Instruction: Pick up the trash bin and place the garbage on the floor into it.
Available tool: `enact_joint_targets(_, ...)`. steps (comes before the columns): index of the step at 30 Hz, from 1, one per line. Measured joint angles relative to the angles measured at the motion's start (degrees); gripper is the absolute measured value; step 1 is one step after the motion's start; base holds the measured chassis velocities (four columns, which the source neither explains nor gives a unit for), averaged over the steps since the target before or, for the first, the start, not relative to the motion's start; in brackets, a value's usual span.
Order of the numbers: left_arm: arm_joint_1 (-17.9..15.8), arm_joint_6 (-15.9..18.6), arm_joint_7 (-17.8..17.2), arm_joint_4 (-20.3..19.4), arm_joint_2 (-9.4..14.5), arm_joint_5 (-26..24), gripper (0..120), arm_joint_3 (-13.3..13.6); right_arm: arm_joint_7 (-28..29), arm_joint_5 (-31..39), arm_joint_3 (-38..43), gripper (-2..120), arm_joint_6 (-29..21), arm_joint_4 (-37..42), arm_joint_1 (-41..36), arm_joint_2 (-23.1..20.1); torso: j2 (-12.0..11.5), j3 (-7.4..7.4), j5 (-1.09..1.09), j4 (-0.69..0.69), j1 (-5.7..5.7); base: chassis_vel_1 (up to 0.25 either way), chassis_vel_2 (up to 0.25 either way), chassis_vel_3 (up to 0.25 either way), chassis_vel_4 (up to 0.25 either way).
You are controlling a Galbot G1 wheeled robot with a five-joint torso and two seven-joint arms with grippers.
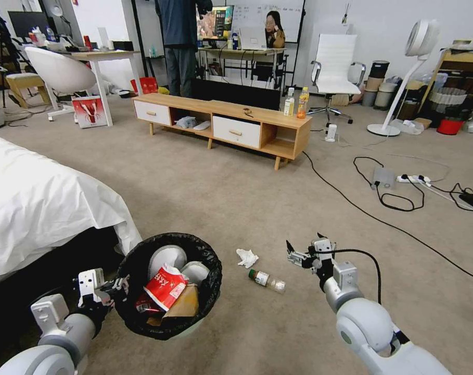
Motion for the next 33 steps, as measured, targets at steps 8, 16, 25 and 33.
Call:
enact_joint_targets(8, 0.2, 0.0, 0.0, 0.0, 0.2, -0.1, 4, -0.2, -0.3, -1.5, 0.0, 100, 0.3, -0.3, -1.2, 1.4, 0.0, 0.0, 0.0, 0.0, 0.0, 0.0, 0.0, 0.0, 0.0)
enact_joint_targets(16, 0.4, 0.0, 0.1, 0.0, 0.0, 0.0, 4, -0.1, -0.5, -2.0, -0.3, 100, 1.8, -0.6, -1.0, 1.7, 0.0, 0.0, 0.0, 0.0, 0.0, -0.048, 0.055, 0.05, -0.07)
enact_joint_targets(25, 0.4, 0.0, 0.1, -0.3, -0.4, 0.2, 4, -0.1, -0.6, -2.5, -1.1, 100, 3.7, -1.4, -0.1, 2.3, 0.0, 0.01, 0.0, -0.01, 0.0, -0.206, 0.198, 0.193, -0.197)
enact_joint_targets(33, 0.5, 0.0, 0.0, -0.4, -0.6, 0.2, 4, -0.3, -0.1, -3.6, -2.3, 100, 5.5, -2.5, 1.3, 3.2, 0.0, 0.02, -0.02, 0.01, 0.0, -0.266, 0.264, 0.259, -0.261)
